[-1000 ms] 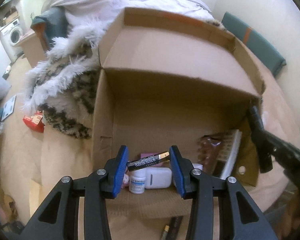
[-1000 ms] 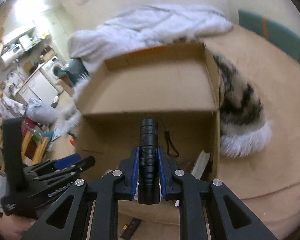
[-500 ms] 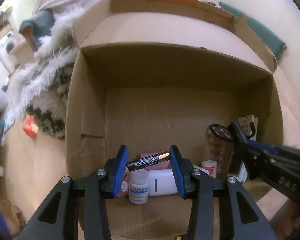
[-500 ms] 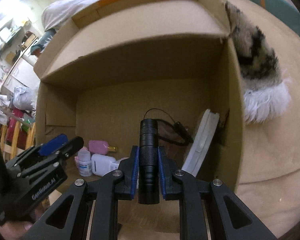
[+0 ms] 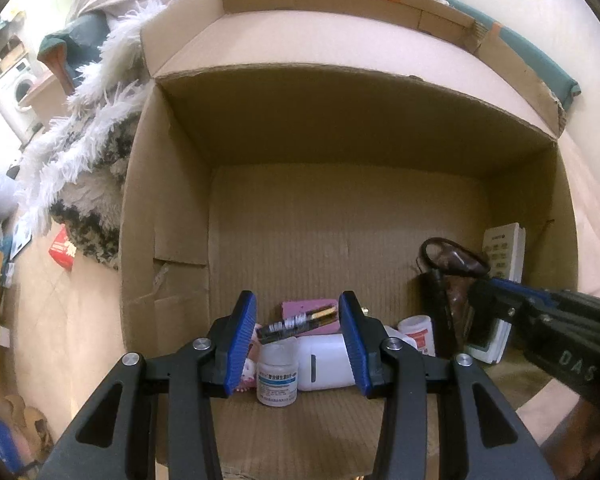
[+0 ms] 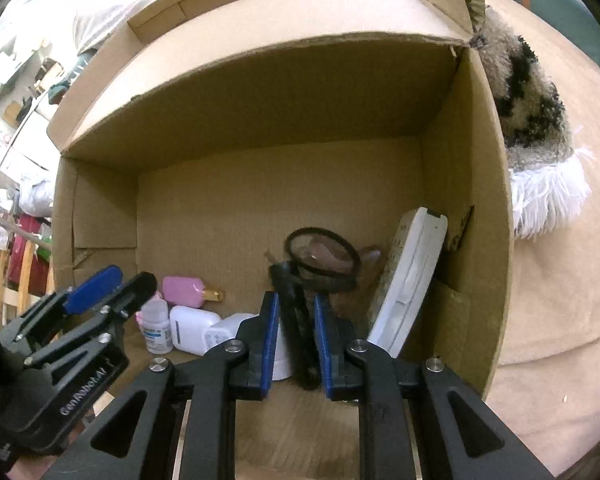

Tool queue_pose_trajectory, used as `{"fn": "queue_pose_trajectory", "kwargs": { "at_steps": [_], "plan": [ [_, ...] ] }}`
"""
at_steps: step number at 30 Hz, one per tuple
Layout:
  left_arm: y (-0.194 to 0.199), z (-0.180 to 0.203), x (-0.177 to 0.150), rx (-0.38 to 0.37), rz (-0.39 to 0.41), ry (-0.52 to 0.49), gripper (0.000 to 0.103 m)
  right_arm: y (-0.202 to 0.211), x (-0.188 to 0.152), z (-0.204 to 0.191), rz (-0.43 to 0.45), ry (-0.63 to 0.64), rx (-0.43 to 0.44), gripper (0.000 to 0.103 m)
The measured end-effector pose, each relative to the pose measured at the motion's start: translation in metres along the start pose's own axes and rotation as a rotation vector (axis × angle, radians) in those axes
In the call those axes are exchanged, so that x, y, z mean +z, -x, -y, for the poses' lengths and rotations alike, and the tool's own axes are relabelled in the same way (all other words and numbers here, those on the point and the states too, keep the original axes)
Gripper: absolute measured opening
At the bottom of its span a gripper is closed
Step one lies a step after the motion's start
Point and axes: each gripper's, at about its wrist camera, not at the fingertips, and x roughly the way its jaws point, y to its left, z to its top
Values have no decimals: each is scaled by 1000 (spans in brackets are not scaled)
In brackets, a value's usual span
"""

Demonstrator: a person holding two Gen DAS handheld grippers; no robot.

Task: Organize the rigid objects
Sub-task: 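Lower the flashlight into the box with the right tool while the left tool carries a black battery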

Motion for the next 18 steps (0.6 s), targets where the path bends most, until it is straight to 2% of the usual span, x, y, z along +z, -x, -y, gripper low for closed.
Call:
{"fn": "queue_pose_trajectory", "kwargs": {
  "at_steps": [3,4,5,7,8,9,10,13,15,18],
  "plan": [
    [-1,1,-2,-4,0,-3,40,4,2,1,9,-9,18,19],
    [-1,2,-2,-3,1,-5,44,7,4,0,14,-10,28,20],
    [5,1,-3,-2,4,-3,46,9,4,0,20,-9,35,24],
    [11,1,-5,-5,17,3,56,17,4,3,39,-12,48,44],
    [14,1,-5,-5,25,7,60,19,4,3,50,-16,59,68],
    [16,0,-4,-3,30,10,67,21,4,3,62,-22,69,74],
    [17,-2,-3,-1,32,15,70,24,5,3,69,-27,78,74],
    [18,-4,-2,2,30,22,70,26,6,3,78,-39,94,75],
    [17,-3,-4,8,17,22,70,27,6,6,82,-49,95,80],
    [12,-9,-2,11,8,24,70,26,6,5,81,-44,91,81]
  ]
}}
